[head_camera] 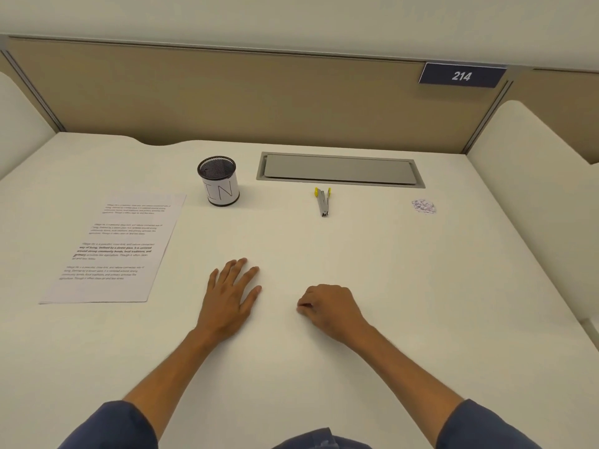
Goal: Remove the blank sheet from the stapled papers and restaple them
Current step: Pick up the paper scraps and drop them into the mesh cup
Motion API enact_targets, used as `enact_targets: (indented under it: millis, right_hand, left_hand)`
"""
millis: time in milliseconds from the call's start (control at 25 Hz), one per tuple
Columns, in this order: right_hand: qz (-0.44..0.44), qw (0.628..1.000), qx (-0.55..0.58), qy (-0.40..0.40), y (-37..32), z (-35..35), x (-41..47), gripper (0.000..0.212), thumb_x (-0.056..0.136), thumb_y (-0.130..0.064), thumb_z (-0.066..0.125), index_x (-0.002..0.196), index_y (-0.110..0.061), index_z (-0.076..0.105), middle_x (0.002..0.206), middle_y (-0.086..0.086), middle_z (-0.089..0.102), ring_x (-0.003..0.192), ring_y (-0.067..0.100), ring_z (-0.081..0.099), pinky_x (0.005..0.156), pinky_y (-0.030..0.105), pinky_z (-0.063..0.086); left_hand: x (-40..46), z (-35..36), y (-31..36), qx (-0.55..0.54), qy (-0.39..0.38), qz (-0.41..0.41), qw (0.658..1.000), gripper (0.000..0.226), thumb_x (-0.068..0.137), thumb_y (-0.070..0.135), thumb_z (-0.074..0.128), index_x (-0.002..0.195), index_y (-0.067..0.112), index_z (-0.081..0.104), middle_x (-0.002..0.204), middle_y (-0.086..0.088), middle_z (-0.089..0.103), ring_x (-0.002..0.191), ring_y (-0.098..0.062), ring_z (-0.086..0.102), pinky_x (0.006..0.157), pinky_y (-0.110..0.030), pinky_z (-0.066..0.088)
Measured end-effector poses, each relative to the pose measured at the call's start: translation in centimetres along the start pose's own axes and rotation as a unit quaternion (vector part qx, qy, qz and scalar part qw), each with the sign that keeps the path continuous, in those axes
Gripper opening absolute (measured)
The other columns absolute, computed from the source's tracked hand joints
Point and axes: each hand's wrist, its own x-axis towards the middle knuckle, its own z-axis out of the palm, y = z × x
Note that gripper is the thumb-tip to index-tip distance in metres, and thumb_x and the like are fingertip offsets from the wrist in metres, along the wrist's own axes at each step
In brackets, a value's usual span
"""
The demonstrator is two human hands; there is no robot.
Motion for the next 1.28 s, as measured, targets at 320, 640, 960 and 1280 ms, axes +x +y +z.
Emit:
enact_targets:
  millis: [320, 640, 960, 1280]
  right_hand:
    - [-0.039, 0.985, -0.162, -0.034, -2.5, -0.7, 0.7, 0.042, 0.081, 0.006, 0.05, 0.06, -0.013, 0.019, 0.062, 0.0, 0.02, 0.049, 0.019, 0.021, 0.049, 0.029, 0.006]
    - [-0.007, 0.982, -0.161, 0.096, -3.2, 1.1, 0.7, 0.101, 0.004, -0.01, 0.08, 0.058, -0.01, -0.005, 0.046, 0.0, -0.001, 0.033, 0.017, 0.009, 0.06, 0.025, -0.012]
    - [0.022, 0.973, -0.147, 0.176, -3.6, 1.4, 1.3, 0.098, 0.0, -0.007, 0.073, 0.057, -0.01, -0.006, 0.062, 0.004, -0.014, 0.042, 0.017, -0.005, 0.062, 0.022, -0.012]
    - [0.022, 0.992, -0.116, 0.05, -3.6, 2.2, 1.9, 0.09, 0.005, -0.015, 0.083, 0.046, -0.003, 0.004, 0.039, -0.007, 0.042, 0.035, 0.011, 0.02, 0.049, 0.02, -0.003]
  left_hand:
    - [3.2, 0.3, 2.2, 0.009, -0.006, -0.013, 1.0, 0.07, 0.091, 0.059, 0.016, 0.142, 0.021, 0.046, 0.155, -0.004, 0.035, 0.146, -0.022, 0.025, 0.118, -0.047, 0.011]
    - [7.0, 1.8, 4.1, 0.004, -0.001, -0.035, 0.999, 0.073, 0.09, 0.057, 0.015, 0.139, 0.014, 0.045, 0.153, -0.01, 0.036, 0.144, -0.026, 0.027, 0.116, -0.051, 0.015]
    - [7.2, 2.2, 4.1, 0.021, 0.012, -0.028, 0.999, 0.065, 0.092, 0.054, 0.02, 0.136, 0.015, 0.047, 0.15, -0.01, 0.04, 0.14, -0.027, 0.032, 0.114, -0.052, 0.018]
    - [7.1, 2.1, 4.2, 0.021, 0.004, -0.032, 0.999, 0.066, 0.092, 0.055, 0.019, 0.137, 0.015, 0.046, 0.151, -0.01, 0.038, 0.142, -0.026, 0.03, 0.115, -0.051, 0.017]
